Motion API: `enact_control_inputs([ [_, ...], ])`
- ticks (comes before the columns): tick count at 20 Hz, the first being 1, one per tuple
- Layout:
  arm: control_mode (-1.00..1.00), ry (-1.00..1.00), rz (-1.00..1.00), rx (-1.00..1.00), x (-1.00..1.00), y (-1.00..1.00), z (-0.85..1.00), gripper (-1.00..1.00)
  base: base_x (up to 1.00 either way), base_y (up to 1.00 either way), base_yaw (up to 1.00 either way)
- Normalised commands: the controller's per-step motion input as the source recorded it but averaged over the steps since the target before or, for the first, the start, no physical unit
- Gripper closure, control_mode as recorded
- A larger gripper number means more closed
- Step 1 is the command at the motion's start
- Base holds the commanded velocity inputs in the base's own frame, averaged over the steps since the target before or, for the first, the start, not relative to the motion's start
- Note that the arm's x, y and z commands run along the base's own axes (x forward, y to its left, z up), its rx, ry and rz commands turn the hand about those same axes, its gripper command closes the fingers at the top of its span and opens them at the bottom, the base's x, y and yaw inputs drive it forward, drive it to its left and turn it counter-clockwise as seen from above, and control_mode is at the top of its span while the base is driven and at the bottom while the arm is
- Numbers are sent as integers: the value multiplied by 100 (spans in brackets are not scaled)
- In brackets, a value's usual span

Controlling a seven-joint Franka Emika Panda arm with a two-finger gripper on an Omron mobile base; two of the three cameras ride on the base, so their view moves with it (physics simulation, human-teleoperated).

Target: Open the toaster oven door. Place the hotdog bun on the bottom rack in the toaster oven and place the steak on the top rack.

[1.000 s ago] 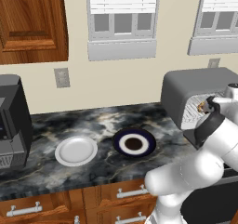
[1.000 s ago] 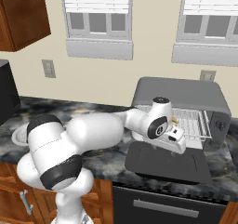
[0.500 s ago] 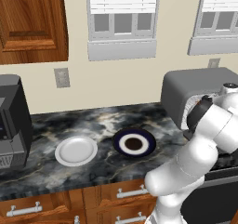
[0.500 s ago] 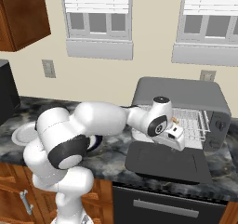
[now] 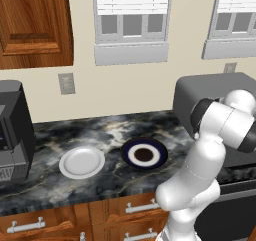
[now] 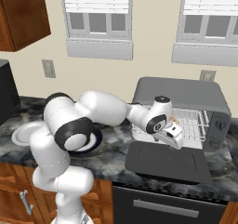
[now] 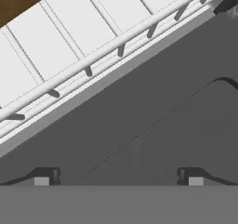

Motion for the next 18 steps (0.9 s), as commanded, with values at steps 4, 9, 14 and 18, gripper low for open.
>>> enact_control_inputs([
  [4, -100, -4, -7, 2, 30, 0, -1, -100, 0, 0, 0],
  [9, -100, -4, -8, 1, 41, 0, 0, -100, 0, 0, 0],
  [14, -100, -5, -8, 1, 37, 0, 0, -100, 0, 0, 0],
  [18, -100, -5, -7, 0, 40, 0, 0, -100, 0, 0, 0],
])
